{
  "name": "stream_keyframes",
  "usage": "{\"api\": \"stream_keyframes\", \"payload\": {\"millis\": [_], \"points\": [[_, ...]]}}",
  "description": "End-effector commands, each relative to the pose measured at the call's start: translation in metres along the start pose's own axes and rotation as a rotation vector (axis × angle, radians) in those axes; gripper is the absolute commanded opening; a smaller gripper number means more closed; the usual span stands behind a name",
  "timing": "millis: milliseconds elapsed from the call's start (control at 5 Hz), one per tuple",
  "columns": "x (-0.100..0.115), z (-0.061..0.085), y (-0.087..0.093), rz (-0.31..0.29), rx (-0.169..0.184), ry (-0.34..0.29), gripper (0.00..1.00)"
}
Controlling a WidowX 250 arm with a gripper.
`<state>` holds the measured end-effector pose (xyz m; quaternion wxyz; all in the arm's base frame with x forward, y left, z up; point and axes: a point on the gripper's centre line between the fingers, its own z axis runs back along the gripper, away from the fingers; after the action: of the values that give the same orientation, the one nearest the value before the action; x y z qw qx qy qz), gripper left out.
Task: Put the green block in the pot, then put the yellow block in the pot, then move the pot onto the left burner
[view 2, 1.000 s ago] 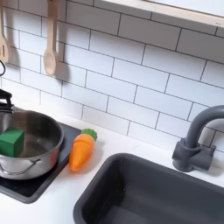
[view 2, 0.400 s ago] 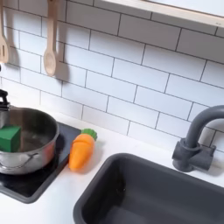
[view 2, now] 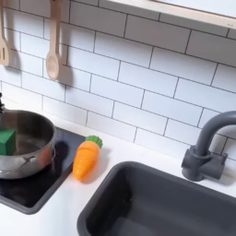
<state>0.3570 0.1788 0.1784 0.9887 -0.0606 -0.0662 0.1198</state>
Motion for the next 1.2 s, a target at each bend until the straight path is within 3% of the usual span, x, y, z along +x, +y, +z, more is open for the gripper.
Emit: {"api": "stream_keyframes", "payload": {"millis": [0, 400, 600, 1000], "points": [[-0.002, 0.003, -0.005, -0.016, -0.012, 0.02, 1.0], [-0.004, 0.007, -0.001, -0.011, -0.036, 0.004, 1.0], [-0.006, 0.02, -0.003, -0.024, -0.042, -0.03, 1.0], [-0.016, 0.028, 0.008, 0.007, -0.033, -0.042, 1.0]]}}
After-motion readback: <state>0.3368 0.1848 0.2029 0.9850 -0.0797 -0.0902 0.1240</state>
